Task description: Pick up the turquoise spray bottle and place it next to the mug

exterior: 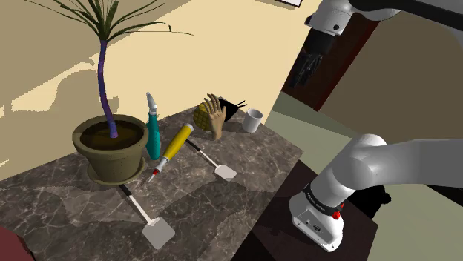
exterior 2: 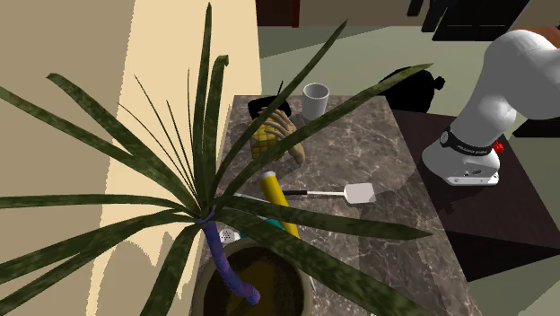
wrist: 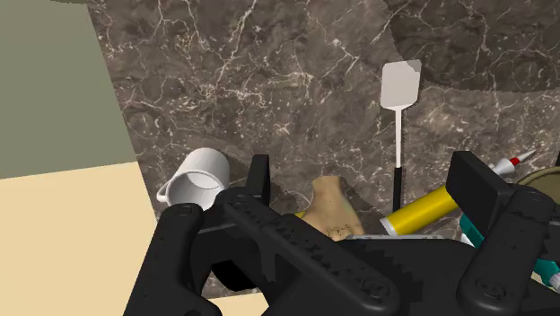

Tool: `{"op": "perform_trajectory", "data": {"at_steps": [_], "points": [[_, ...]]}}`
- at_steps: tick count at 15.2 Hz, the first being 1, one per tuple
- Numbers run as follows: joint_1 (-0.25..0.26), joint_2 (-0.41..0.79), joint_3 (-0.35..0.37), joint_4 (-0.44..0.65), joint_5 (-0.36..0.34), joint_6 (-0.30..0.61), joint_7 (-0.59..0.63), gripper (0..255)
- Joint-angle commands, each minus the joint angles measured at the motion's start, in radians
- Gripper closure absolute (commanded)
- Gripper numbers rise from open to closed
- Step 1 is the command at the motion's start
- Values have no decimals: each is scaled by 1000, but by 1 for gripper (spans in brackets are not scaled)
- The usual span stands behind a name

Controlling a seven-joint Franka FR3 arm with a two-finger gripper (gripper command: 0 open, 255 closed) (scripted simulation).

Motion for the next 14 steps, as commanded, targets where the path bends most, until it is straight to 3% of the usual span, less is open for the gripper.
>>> {"op": "perform_trajectory", "data": {"at_steps": [1,8,14], "points": [[0,0,0,0,0,0,0,0],[33,144,150,29,81,142,153,0],[46,311,273,106,107,257,286,0]]}}
